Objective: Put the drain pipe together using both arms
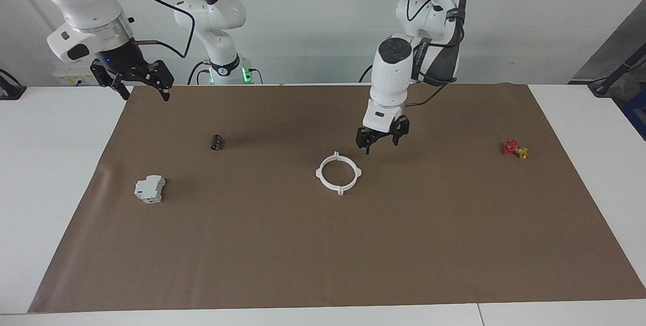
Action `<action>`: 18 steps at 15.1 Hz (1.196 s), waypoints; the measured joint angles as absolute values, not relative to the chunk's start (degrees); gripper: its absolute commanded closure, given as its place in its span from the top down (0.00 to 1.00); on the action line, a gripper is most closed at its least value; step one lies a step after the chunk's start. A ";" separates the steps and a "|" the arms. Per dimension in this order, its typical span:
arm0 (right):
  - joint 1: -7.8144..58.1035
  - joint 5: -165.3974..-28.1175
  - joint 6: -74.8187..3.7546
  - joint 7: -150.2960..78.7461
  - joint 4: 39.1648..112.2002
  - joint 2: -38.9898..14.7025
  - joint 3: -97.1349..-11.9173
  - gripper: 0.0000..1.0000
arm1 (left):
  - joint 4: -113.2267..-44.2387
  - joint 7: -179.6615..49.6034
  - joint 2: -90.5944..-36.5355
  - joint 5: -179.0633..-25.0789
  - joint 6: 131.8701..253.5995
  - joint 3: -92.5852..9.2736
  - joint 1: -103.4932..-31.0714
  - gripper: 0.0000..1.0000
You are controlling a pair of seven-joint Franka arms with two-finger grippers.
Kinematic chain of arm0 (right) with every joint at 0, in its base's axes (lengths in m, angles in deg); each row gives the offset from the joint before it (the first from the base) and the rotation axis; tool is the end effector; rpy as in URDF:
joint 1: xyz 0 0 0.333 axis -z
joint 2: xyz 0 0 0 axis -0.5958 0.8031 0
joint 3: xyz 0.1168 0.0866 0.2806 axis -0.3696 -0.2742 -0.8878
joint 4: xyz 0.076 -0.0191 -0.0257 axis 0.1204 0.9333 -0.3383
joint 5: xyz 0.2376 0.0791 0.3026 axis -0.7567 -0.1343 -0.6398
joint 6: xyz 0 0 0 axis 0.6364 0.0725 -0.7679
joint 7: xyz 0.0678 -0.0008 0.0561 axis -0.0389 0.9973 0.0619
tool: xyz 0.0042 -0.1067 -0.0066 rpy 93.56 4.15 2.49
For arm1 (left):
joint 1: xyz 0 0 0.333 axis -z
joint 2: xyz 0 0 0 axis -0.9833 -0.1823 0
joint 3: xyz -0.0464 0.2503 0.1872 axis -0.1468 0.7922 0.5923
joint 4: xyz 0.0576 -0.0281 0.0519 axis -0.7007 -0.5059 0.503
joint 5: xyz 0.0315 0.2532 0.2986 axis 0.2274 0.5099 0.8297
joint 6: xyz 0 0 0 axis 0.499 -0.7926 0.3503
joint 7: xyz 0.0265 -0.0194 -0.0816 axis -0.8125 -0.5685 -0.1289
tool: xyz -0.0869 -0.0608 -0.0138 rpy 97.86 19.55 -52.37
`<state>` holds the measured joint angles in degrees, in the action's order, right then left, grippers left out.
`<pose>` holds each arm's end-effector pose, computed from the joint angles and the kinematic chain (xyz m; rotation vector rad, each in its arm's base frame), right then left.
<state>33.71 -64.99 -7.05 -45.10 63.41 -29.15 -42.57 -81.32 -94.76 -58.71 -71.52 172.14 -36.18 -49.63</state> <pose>0.5423 -0.0209 0.6294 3.1225 -0.0859 -0.0195 0.5165 -0.2629 0.4357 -3.0523 -0.4098 -0.0980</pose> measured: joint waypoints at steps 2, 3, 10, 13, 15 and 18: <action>33.71 -64.99 -7.05 -45.10 63.41 -29.15 -42.57 1.00 | -81.30 -88.95 -56.30 -71.52 168.81 -36.01 -54.37 1.00; 33.71 -64.99 -7.05 -45.10 63.41 -29.15 -42.57 1.00 | -81.31 -85.01 -55.46 -71.54 167.71 -35.92 -57.00 1.00; 33.71 -64.99 -7.05 -45.10 63.41 -29.15 -42.57 1.00 | -81.29 -64.80 -52.27 -72.34 164.19 -35.68 -73.29 1.00; 33.71 -64.99 -7.05 -45.10 63.41 -29.15 -42.57 1.00 | -81.31 -55.75 -49.37 -73.80 159.25 -35.62 -77.68 1.00; 33.71 -64.99 -7.05 -45.10 63.41 -29.15 -42.57 1.00 | -81.47 -53.18 -48.39 -73.92 157.28 -35.60 -78.83 1.00; 33.71 -64.99 -7.05 -45.10 63.41 -29.15 -42.57 1.00 | -81.50 -52.79 -48.20 -73.94 157.12 -35.83 -78.94 1.00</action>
